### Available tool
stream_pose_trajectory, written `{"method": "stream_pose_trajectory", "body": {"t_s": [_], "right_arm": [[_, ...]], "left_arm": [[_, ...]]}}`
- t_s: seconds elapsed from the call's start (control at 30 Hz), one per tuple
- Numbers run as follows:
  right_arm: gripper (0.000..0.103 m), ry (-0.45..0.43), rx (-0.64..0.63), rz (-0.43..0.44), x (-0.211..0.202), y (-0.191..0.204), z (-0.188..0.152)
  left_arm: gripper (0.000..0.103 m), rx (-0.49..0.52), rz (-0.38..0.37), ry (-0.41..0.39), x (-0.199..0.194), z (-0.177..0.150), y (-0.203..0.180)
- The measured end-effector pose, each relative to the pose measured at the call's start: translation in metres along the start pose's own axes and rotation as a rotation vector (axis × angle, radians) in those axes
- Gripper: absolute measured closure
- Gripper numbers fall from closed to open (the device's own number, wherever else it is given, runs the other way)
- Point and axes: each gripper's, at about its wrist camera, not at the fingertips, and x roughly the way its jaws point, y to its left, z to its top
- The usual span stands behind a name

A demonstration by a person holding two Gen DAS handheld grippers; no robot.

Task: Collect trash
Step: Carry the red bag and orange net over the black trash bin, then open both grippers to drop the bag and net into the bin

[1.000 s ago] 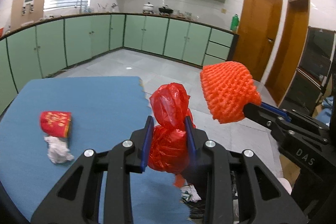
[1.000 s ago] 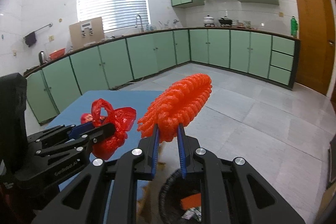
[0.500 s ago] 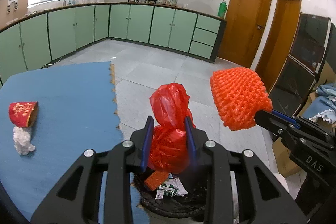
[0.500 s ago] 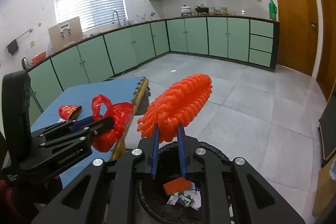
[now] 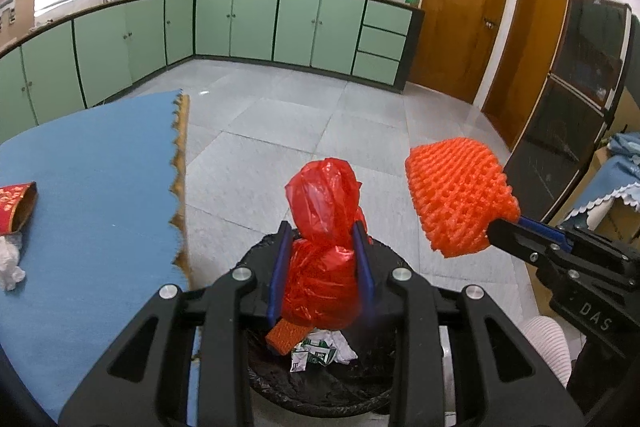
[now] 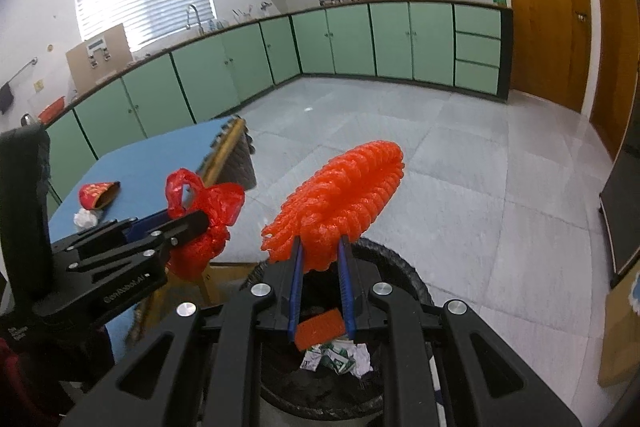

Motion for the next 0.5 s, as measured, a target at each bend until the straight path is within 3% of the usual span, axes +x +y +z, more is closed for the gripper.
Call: {"method": "stream_pose_trajectory", "body": {"t_s": [0.27,0.4,0.5], "right_arm": [[0.086,0.062,0.014,0.004,0.029,-0.016,-0.007],[0.08,0.092,0.029,0.011,0.045,-0.023,-0.008],[0.065,0.108,0.046,0.006,0.052,-0.028,-0.01]], "left_arm": [[0.07,0.009,0.0,0.038,0.03,0.0,-0.003],[0.062,0.007,-0.003,0.051,0.04,-0.002,-0.004],[0.053,0.0,-0.016,0.062,0.043,-0.002,-0.002]]}}
